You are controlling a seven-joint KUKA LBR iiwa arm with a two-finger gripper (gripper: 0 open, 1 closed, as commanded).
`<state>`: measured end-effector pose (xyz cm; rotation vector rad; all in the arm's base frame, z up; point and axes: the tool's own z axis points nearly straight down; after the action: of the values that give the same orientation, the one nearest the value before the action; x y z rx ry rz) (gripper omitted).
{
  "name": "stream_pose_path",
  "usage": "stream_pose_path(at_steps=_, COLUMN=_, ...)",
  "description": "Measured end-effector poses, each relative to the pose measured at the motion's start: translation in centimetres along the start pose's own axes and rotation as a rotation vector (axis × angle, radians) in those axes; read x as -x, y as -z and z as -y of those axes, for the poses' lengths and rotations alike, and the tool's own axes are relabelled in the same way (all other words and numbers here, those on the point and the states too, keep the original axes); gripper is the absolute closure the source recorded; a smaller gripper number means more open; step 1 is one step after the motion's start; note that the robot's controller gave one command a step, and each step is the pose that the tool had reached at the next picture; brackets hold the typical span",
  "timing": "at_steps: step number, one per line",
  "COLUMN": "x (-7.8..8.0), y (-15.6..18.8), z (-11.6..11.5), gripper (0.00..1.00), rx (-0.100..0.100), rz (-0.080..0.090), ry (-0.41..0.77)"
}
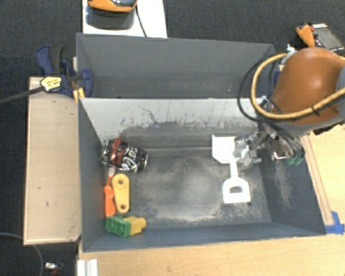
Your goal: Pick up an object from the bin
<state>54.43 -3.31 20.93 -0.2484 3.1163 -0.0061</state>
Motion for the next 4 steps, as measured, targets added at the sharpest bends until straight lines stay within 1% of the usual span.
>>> stream_pose_path(at_steps=1, x=-1.3, y=-2.2, z=0.4, gripper=1.00, rx=-0.003, rz=0.013, ry=-0.151)
stream_pose_path(at_steps=2, x=-1.3, y=-4.9, z=-0.5, gripper=1.00, rx=-0.001, rz=0.003, ry=-0.182)
stream_pose_path(at_steps=3, x=-3.2, y=-9.3, z=-0.5, gripper=1.00, rx=-0.001, rz=0.007, ry=-0.259)
stream_pose_path(at_steps=4, x=-4.6, y=-9.4, z=-0.5, gripper=1.00, rx=-0.001, rz=0.009, ry=-0.222)
